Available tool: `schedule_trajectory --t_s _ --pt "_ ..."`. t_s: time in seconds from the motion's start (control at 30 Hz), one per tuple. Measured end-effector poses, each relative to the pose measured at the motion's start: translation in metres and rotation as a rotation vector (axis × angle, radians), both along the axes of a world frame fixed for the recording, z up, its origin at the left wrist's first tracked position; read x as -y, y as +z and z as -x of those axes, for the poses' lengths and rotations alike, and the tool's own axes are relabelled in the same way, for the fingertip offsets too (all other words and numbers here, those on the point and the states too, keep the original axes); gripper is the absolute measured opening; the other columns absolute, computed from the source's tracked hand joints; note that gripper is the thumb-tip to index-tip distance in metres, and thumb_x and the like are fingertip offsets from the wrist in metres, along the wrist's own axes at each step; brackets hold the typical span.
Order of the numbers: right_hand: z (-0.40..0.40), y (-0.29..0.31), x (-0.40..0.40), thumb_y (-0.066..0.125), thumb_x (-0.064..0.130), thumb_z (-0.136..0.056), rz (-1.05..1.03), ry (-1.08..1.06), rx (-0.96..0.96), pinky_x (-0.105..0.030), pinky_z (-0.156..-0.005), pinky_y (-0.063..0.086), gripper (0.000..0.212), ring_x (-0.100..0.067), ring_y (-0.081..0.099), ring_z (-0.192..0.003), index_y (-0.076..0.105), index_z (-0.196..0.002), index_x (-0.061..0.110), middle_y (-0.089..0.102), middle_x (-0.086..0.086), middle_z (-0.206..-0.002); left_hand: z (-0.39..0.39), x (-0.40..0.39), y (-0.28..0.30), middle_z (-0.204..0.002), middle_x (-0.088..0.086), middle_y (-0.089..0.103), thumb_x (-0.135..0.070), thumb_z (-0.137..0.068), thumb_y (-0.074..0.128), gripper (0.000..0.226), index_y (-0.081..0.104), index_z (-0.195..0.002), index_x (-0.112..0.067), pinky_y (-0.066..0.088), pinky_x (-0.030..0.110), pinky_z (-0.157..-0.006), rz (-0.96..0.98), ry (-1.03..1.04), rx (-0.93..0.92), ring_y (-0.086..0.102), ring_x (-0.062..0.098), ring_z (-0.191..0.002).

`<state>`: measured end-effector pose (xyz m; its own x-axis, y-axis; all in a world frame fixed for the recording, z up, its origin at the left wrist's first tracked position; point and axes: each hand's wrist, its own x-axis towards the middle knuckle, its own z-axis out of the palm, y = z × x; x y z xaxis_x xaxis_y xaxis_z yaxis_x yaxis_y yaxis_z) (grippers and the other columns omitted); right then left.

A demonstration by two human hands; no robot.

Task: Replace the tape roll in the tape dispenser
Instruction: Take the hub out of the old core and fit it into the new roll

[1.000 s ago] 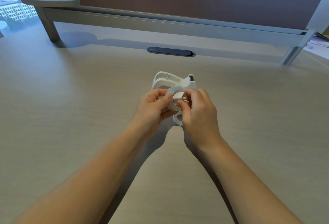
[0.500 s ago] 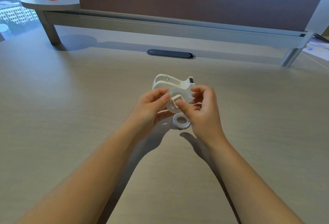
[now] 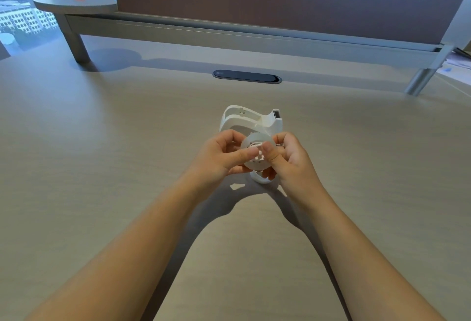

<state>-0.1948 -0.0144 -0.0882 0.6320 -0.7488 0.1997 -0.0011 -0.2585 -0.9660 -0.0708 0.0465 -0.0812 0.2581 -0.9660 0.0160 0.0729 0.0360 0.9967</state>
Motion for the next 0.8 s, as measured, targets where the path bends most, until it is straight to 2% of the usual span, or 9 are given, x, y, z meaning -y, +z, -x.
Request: schedule_trajectory --t_s 0.07,0.13,0.2,0.37,0.53,0.63,0.8 --pt "0.0005 -0.0011 0.0008 0.048 0.031 -0.084 0.025 0.006 -0.01 -0.016 -0.061 0.052 0.005 -0.01 0.063 -0.073 0.044 -0.084 0.028 0.062 0.0 -0.08 -0.0006 -0.0001 0.0007 -0.073 0.004 0.062 -0.006 -0.078 0.057 0.008 0.054 -0.075 -0.012 0.055 0.015 -0.058 0.012 -0.003 0.026 0.066 0.004 -0.06" --pt "0.0003 -0.0015 0.0006 0.049 0.027 -0.085 0.076 -0.012 -0.019 -0.031 -0.071 0.055 0.005 -0.024 0.064 -0.082 0.044 -0.084 0.028 0.064 -0.011 -0.086 0.0001 -0.0005 0.0018 -0.071 0.004 0.061 -0.001 -0.078 0.056 0.012 0.051 -0.073 -0.011 0.055 0.013 -0.057 0.031 -0.006 0.06 0.065 0.001 -0.057" --pt "-0.0003 -0.0009 -0.0004 0.049 0.026 -0.085 0.119 -0.02 -0.022 -0.039 -0.077 0.054 0.007 -0.03 0.063 -0.087 0.043 -0.084 0.03 0.064 -0.017 -0.092 0.0009 -0.0008 0.0028 -0.071 0.005 0.06 0.002 -0.078 0.056 0.015 0.049 -0.071 -0.01 0.055 0.012 -0.057 0.055 0.004 0.089 0.064 0.0 -0.056" --pt "-0.0016 -0.0022 0.0008 0.049 0.022 -0.086 0.122 -0.007 0.005 -0.035 -0.074 0.053 0.011 -0.028 0.063 -0.085 0.043 -0.082 0.03 0.061 -0.006 -0.085 0.0027 -0.0017 0.0014 -0.071 0.007 0.06 0.002 -0.078 0.056 0.016 0.048 -0.07 -0.01 0.055 0.013 -0.057 0.097 0.039 0.139 0.064 0.0 -0.056" --pt "-0.0025 -0.0024 0.0022 0.049 0.019 -0.087 0.101 -0.01 0.022 -0.031 -0.068 0.051 0.013 -0.025 0.06 -0.078 0.044 -0.079 0.029 0.06 -0.003 -0.078 0.0058 -0.001 -0.0006 -0.067 0.006 0.06 0.003 -0.077 0.056 0.016 0.049 -0.069 -0.009 0.054 0.013 -0.056 0.144 0.063 0.128 0.064 0.0 -0.055" --pt "-0.0027 -0.0015 0.002 0.05 0.017 -0.086 0.092 -0.015 0.028 -0.035 -0.069 0.051 0.014 -0.026 0.06 -0.077 0.045 -0.079 0.028 0.059 -0.002 -0.076 0.0054 -0.0002 -0.0019 -0.062 0.0 0.063 0.002 -0.075 0.058 0.016 0.05 -0.068 -0.01 0.054 0.014 -0.056 0.163 0.072 0.127 0.064 0.001 -0.055" --pt "-0.0032 -0.0018 0.0013 0.05 0.016 -0.086 0.099 -0.027 0.025 -0.033 -0.069 0.051 0.015 -0.026 0.06 -0.078 0.044 -0.078 0.028 0.059 -0.003 -0.077 0.0046 -0.0005 -0.0025 -0.068 0.006 0.06 0.003 -0.076 0.057 0.016 0.05 -0.069 -0.009 0.054 0.014 -0.057 0.172 0.062 0.156 0.064 0.001 -0.056"
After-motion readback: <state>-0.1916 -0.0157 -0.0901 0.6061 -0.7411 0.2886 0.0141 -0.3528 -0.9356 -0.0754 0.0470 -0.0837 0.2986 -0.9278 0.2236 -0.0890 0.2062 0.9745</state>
